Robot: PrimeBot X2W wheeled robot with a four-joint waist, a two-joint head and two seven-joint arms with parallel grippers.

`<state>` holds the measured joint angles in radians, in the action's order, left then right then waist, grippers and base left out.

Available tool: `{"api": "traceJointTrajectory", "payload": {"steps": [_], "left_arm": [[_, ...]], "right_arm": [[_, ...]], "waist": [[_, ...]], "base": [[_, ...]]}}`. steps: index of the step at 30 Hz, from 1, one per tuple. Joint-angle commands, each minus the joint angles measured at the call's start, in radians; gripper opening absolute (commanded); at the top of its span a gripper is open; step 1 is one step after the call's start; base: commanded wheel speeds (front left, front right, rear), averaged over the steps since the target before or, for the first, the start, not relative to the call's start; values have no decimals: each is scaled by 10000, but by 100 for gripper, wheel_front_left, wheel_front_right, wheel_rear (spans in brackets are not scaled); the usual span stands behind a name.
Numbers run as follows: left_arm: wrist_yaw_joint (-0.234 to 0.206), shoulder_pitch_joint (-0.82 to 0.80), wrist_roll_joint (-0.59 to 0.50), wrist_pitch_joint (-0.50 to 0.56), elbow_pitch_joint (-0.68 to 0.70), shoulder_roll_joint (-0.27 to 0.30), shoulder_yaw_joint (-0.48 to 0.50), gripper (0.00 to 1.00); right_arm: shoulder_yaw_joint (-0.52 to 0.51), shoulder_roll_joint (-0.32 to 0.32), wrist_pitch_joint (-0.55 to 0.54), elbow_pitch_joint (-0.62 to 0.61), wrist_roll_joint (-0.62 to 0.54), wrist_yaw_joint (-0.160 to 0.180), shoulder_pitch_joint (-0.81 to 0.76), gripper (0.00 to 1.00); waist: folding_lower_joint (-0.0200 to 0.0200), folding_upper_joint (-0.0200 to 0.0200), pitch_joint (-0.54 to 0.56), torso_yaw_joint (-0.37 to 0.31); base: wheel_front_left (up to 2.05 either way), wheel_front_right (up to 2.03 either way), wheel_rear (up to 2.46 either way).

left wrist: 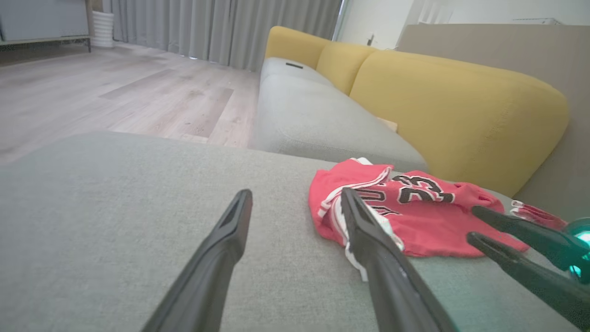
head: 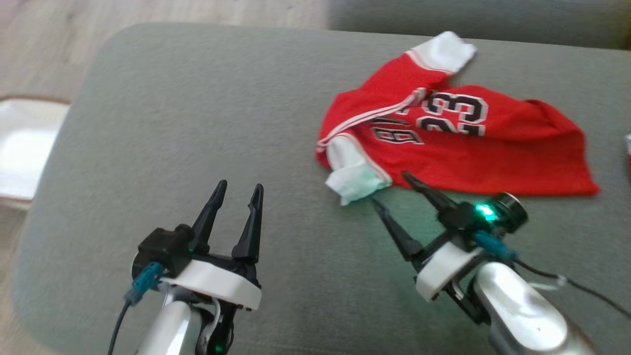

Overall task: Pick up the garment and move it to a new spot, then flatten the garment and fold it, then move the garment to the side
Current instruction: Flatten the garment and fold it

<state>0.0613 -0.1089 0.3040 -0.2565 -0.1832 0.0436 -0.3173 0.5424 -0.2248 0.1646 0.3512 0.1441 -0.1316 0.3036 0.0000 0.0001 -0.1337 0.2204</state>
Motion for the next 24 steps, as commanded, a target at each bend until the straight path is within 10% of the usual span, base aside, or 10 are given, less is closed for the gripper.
{"api": "traceJointTrajectory", "payload": {"steps": [1, 20, 22, 24], "left_arm": [[-45, -496, 104, -53, 302, 66, 198, 100], [-270, -423, 463, -53, 340, 66, -72, 100], [-291, -434, 476, -53, 348, 66, -64, 100], [-322, -449, 480, -53, 358, 66, -30, 100]], "right_arm": [[609, -239, -100, -1, -125, 9, 589, 100], [1626, -489, -290, 4259, -2251, 9, 2938, 100], [1401, -342, -201, 4569, -2298, 9, 2986, 0], [1132, -132, 88, 4729, -2159, 9, 3006, 0]], "waist": [[0, -1, -216, 563], [0, -1, -536, 2302], [0, -1, -543, 2299], [0, -1, -530, 2234]], "base": [[0, 0, 0], [0, 0, 0], [0, 0, 0], [0, 0, 0]]}}
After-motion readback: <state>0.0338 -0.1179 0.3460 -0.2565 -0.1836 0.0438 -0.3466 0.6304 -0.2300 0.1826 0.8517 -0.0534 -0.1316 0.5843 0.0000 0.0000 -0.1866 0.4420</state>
